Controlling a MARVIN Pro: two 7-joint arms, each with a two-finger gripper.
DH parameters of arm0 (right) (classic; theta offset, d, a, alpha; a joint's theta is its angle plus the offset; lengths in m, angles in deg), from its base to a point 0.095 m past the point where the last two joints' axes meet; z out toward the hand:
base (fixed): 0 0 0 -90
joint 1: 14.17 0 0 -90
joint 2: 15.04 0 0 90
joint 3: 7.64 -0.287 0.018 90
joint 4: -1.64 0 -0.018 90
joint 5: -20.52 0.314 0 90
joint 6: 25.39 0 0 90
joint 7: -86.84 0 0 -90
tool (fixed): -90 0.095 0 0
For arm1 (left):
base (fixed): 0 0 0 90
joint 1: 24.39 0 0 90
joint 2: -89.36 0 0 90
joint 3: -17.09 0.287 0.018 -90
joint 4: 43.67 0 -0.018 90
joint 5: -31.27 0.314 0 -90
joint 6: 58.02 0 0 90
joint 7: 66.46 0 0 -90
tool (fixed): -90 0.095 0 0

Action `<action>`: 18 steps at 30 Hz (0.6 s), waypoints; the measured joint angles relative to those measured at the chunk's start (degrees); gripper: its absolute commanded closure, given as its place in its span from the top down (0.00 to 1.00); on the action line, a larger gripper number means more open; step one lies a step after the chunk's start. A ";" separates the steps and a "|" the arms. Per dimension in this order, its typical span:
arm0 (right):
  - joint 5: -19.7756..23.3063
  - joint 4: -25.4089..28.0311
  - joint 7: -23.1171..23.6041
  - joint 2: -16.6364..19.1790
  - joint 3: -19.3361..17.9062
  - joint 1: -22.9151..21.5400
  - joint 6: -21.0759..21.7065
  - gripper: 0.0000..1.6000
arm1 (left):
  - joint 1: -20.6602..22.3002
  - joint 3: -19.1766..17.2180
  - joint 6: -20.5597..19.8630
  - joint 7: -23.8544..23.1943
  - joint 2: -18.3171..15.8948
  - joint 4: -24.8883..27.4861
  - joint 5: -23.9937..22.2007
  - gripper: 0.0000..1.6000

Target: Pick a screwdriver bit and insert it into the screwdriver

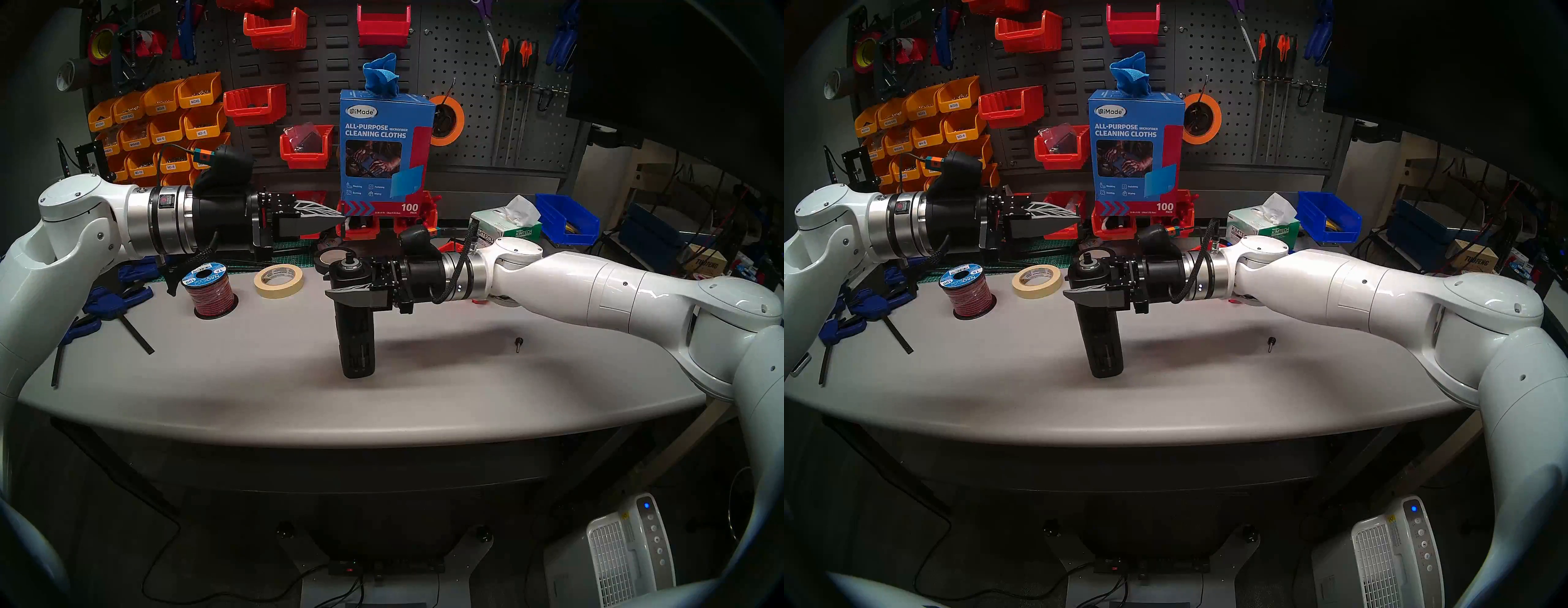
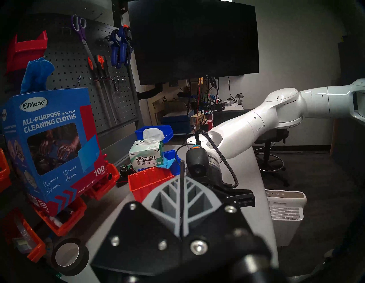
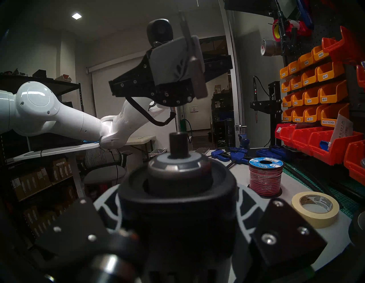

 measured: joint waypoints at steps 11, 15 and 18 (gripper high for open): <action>0.13 -0.60 0.29 -0.41 0.00 0.00 0.09 0.22 | -0.48 0.40 0.01 -0.15 0.77 0.36 -0.21 0.00; 0.25 -1.23 0.63 -0.78 0.00 0.00 0.12 0.21 | -0.72 0.34 0.02 -0.62 0.86 0.63 -0.31 0.00; 0.32 -1.59 0.79 -1.02 0.00 0.00 0.15 0.21 | -1.02 0.13 0.05 -0.86 0.85 0.78 -0.40 0.00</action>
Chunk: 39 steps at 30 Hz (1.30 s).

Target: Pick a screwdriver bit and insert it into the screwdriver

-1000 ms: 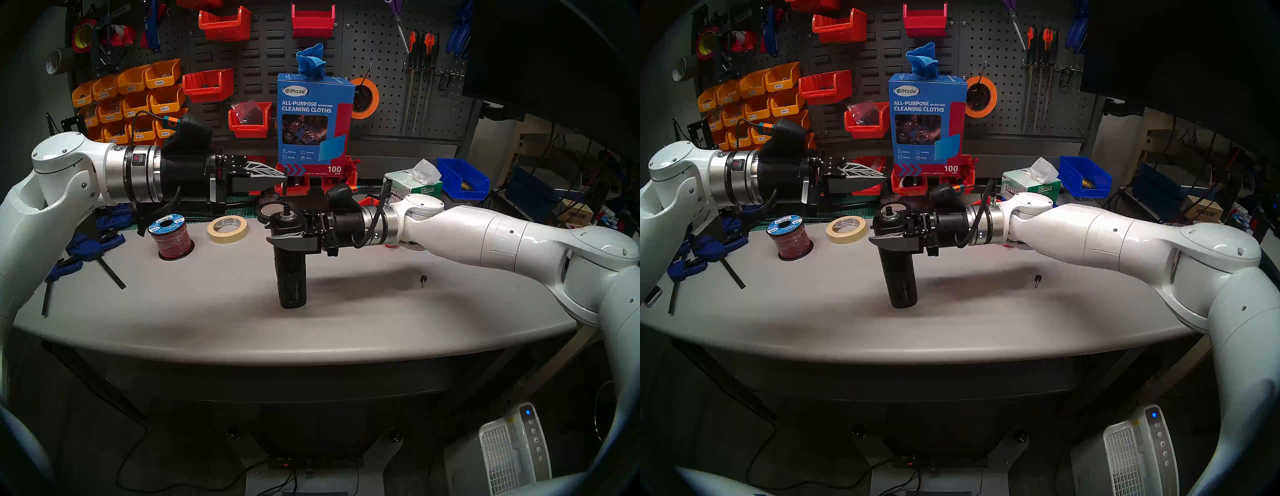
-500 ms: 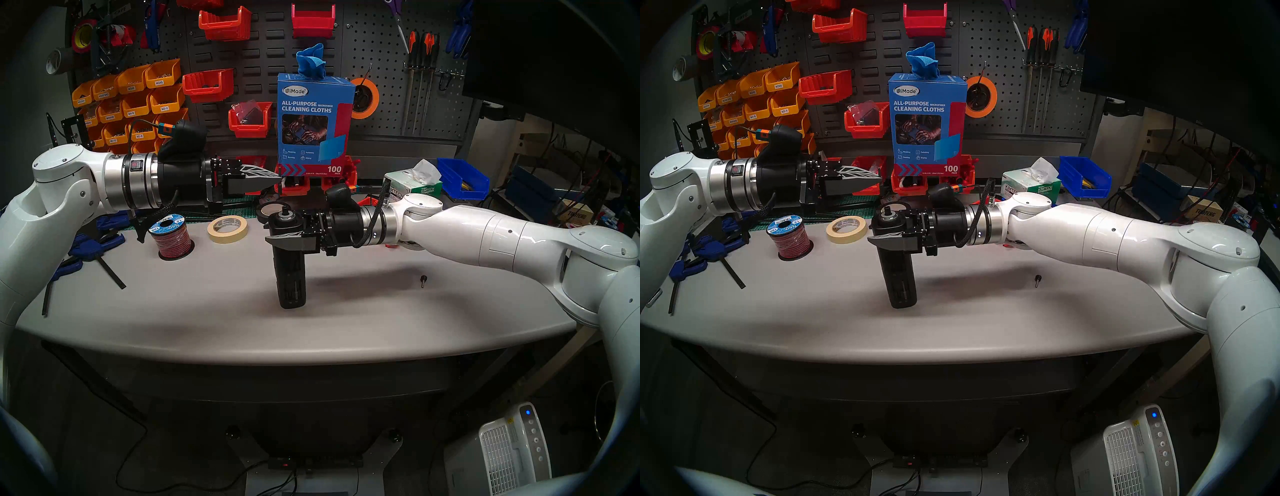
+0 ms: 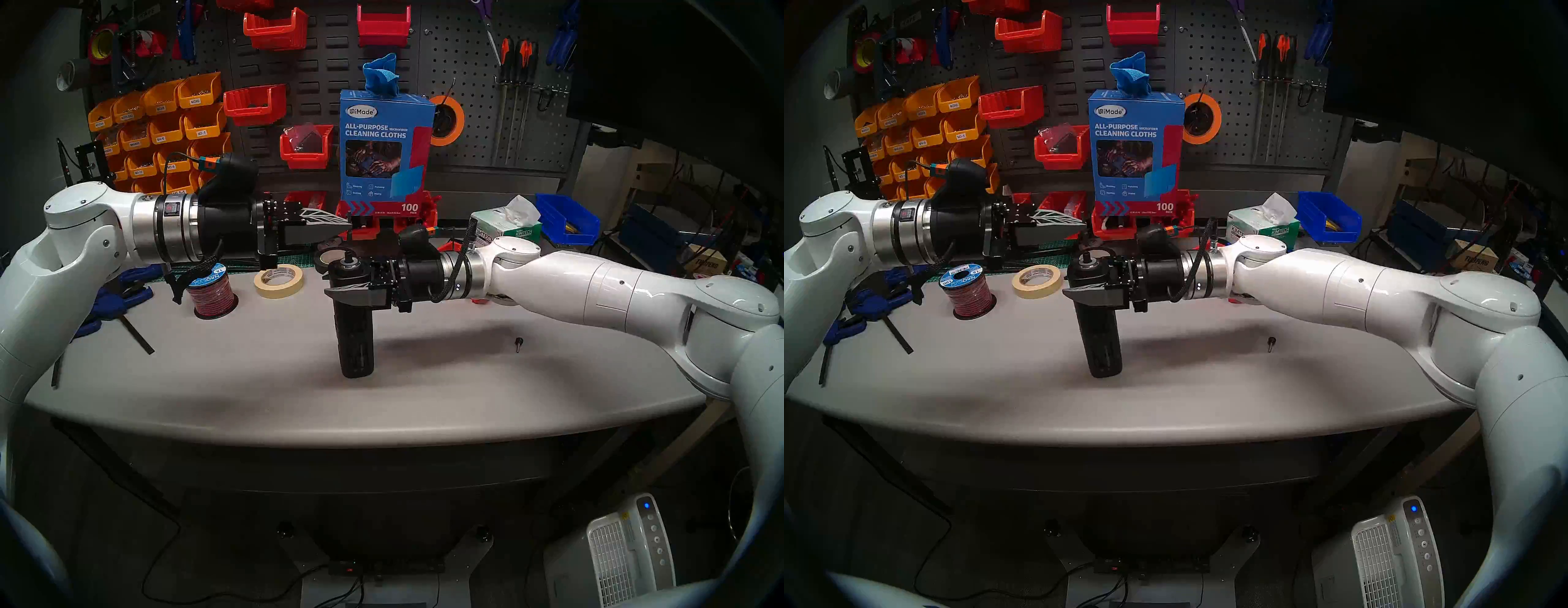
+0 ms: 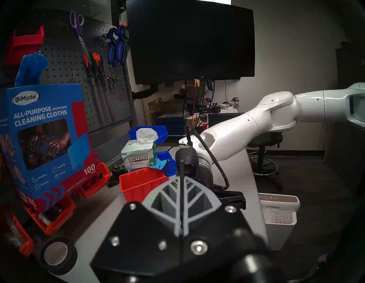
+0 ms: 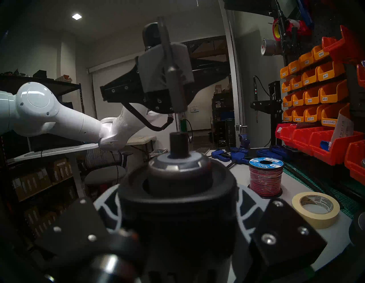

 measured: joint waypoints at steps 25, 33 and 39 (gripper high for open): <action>0.52 -2.14 1.33 -1.33 0.06 0.02 0.06 0.22 | -0.71 0.49 0.70 0.34 -0.28 -1.79 0.98 0.00; 0.52 -2.08 1.44 -1.37 0.09 0.03 0.03 0.22 | -0.41 0.83 0.71 0.00 0.05 -1.52 1.13 0.00; 0.52 -2.05 1.44 -1.37 0.11 0.02 0.01 0.21 | -0.20 0.78 0.70 -0.20 0.17 -1.15 1.13 0.00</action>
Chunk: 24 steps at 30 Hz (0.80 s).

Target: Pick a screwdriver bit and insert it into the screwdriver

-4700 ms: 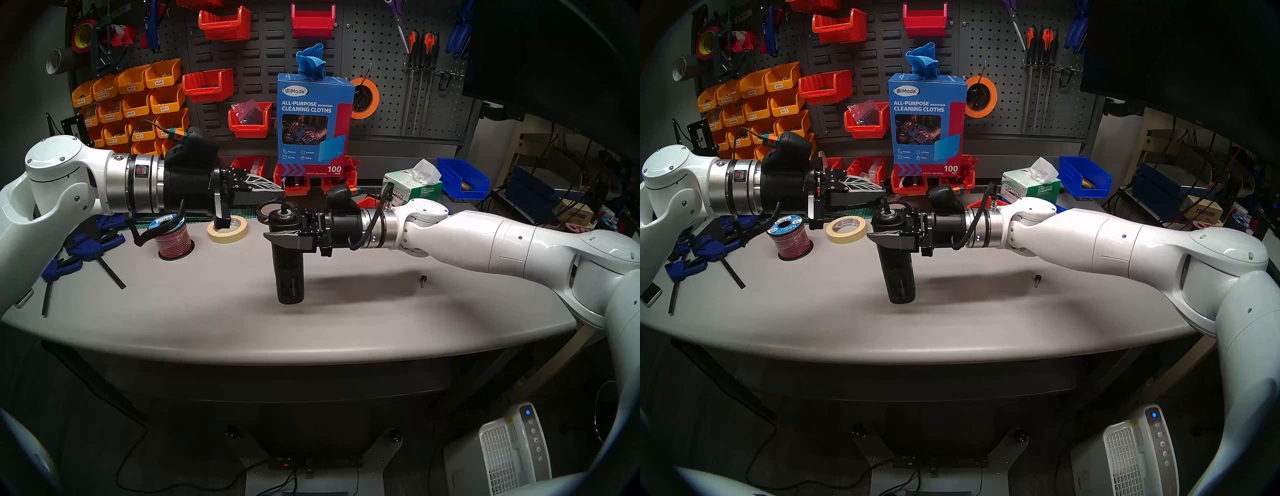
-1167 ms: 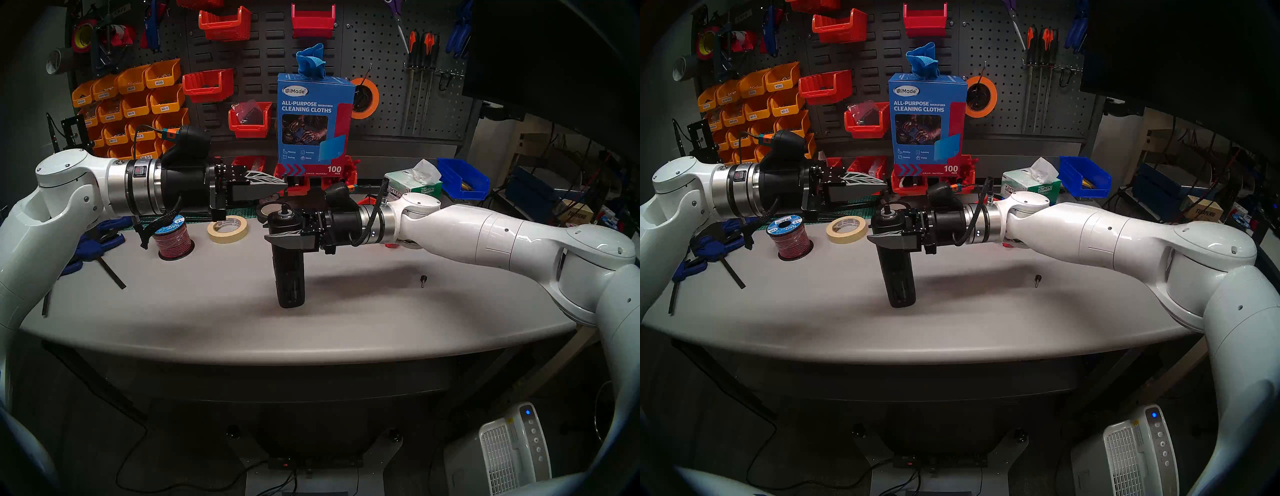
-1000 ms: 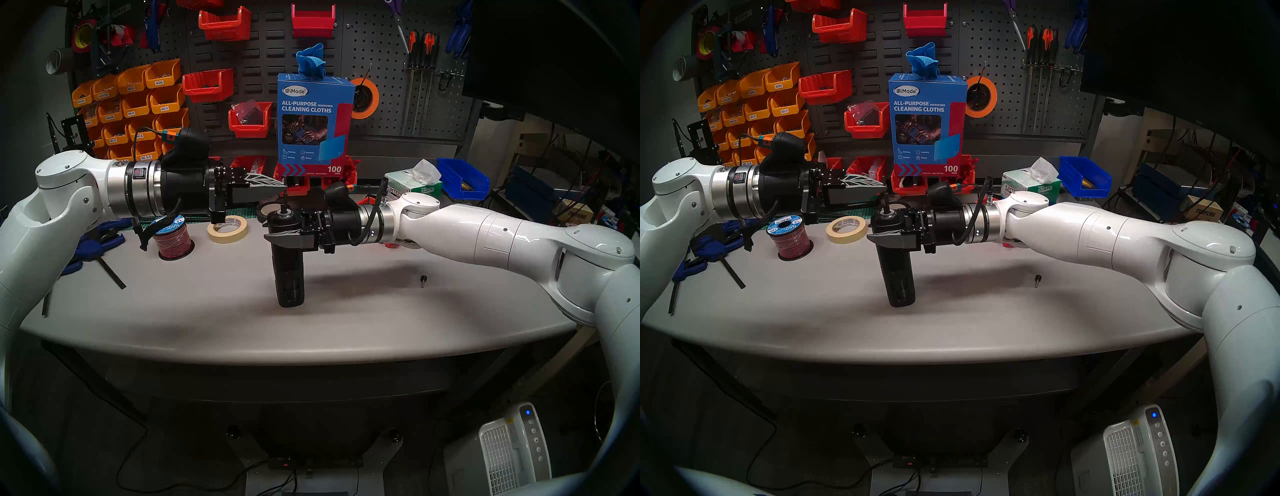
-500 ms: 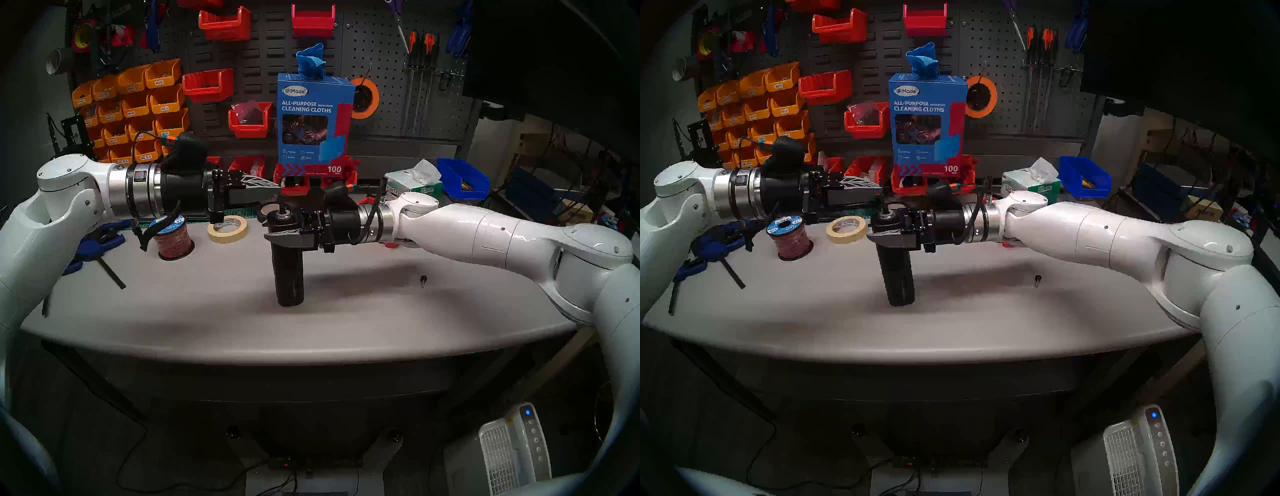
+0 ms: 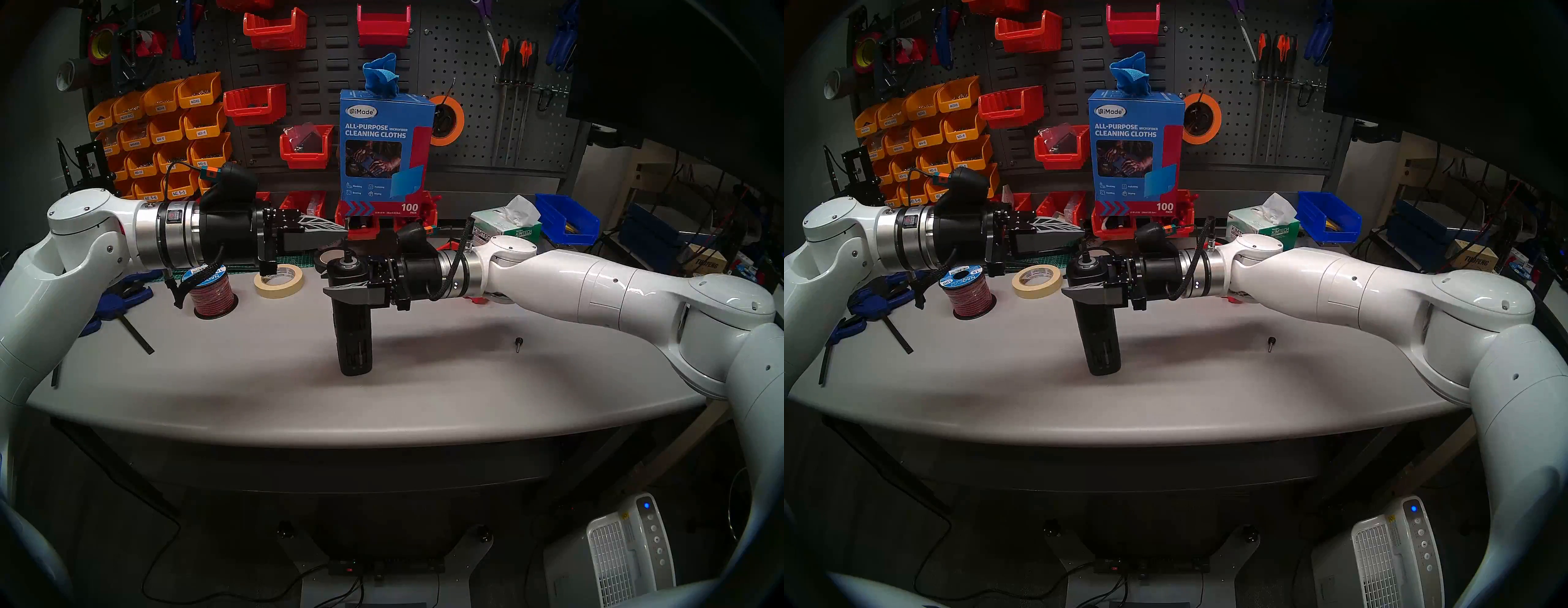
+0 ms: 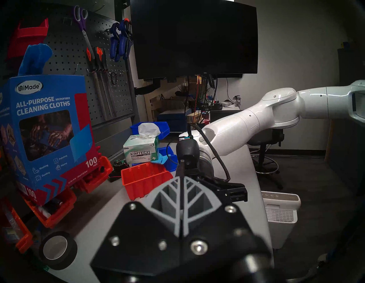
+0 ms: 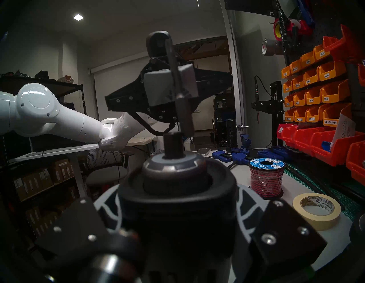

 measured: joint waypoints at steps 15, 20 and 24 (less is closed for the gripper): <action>-0.01 0.00 0.00 -0.02 0.01 -0.01 -0.02 0.21 | -0.16 -1.00 -0.02 -0.25 -0.77 0.93 -0.12 0.00; -0.01 0.11 -0.13 -0.02 0.01 -0.01 -0.03 0.21 | -0.50 -1.10 0.01 0.18 -0.98 1.10 -0.12 0.00; -0.01 0.31 -0.26 0.00 0.04 -0.01 -0.07 0.22 | -0.70 -1.11 0.03 0.52 -1.11 1.20 -0.12 0.00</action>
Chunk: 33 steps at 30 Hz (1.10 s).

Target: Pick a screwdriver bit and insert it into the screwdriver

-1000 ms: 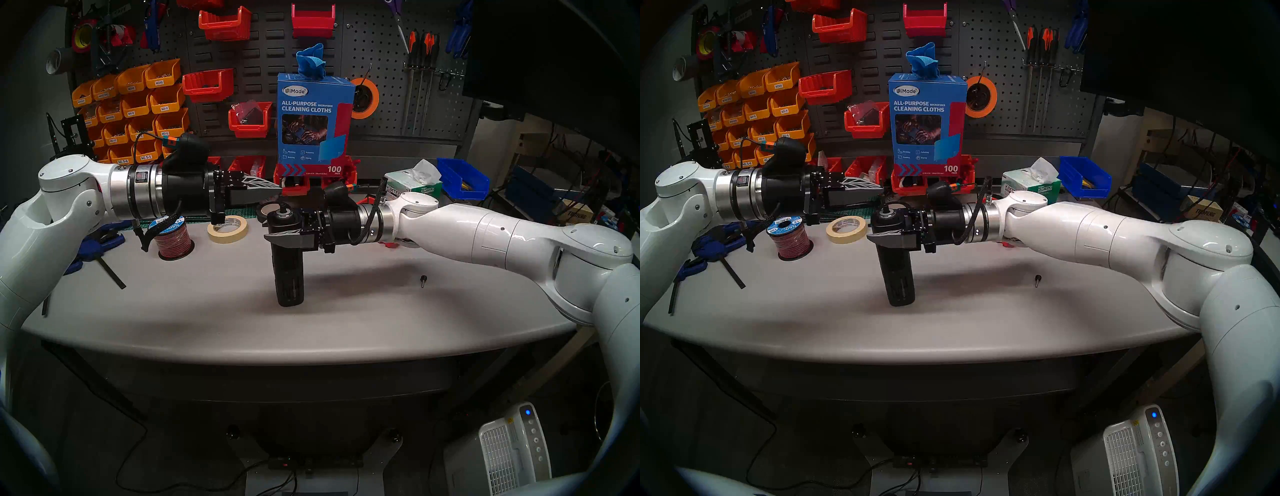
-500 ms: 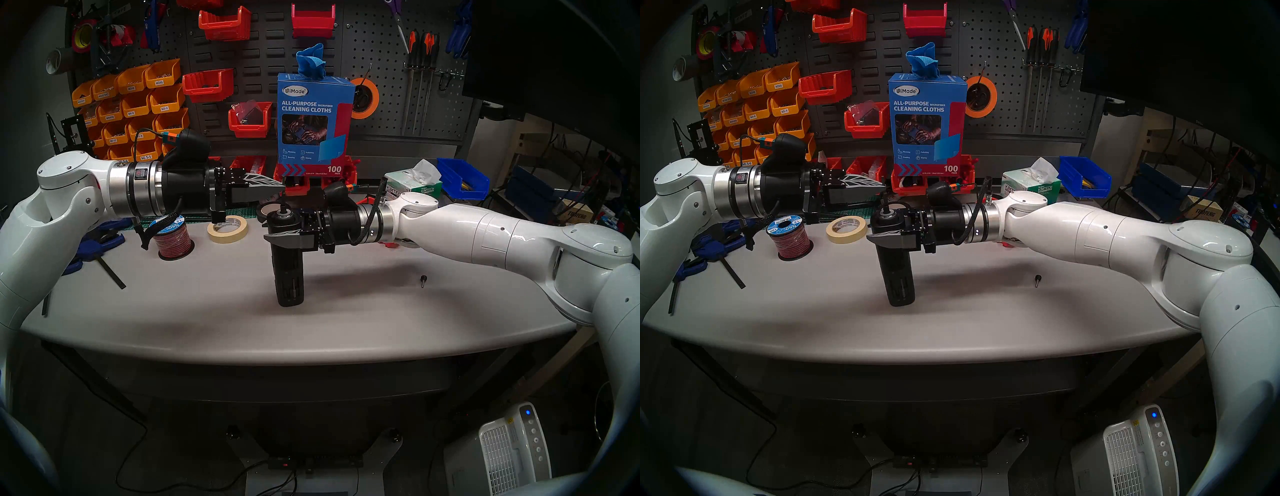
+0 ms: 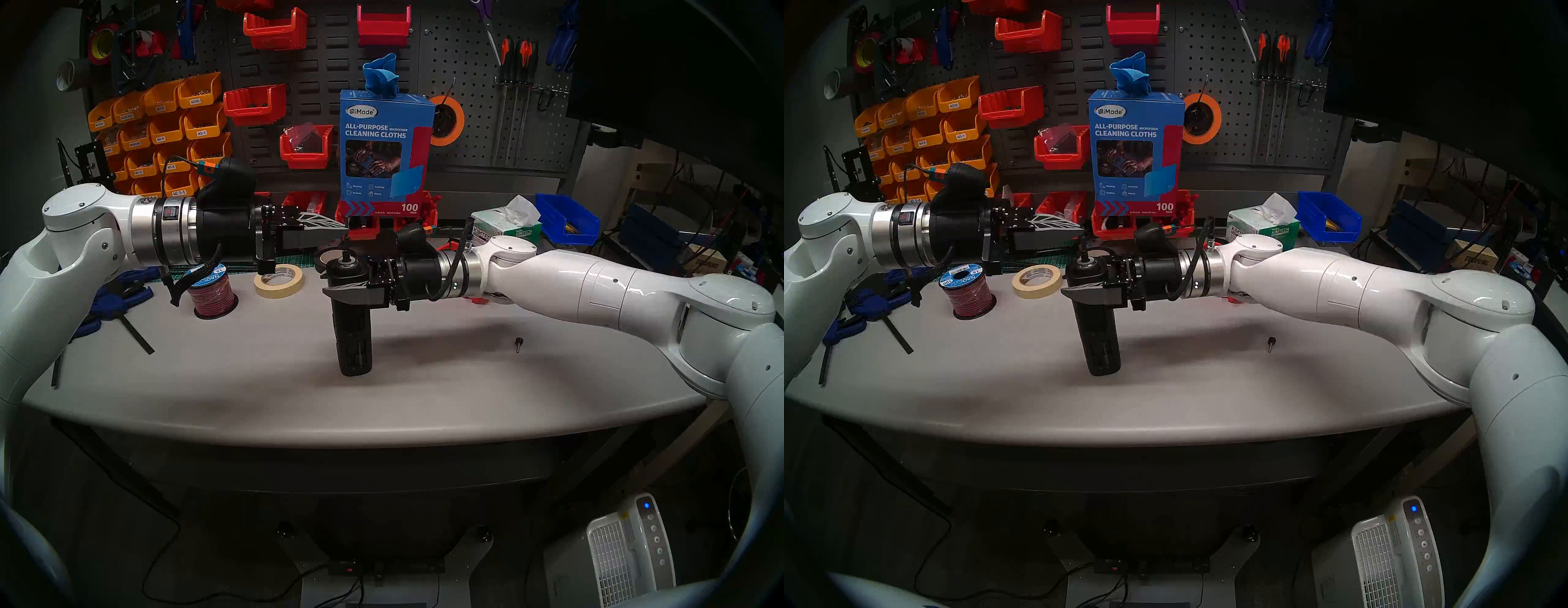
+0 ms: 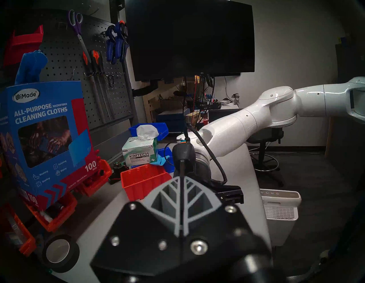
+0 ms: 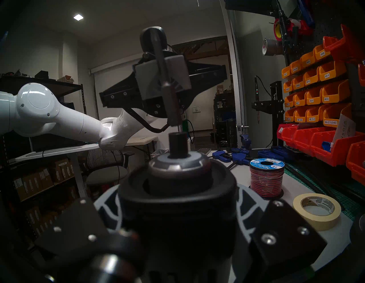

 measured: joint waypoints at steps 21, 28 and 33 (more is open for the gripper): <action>-0.02 1.36 -0.86 0.89 0.17 0.02 -0.35 0.21 | -3.20 -1.65 1.14 0.65 -1.15 0.73 -0.65 0.00; -0.02 1.58 -1.06 1.00 0.22 0.02 -0.50 0.21 | -3.82 -1.84 1.42 0.62 -1.25 0.98 -0.87 0.00; -0.02 1.68 -1.18 1.07 0.25 0.02 -0.57 0.21 | -3.79 -1.81 1.46 0.58 -1.22 1.18 -0.92 0.00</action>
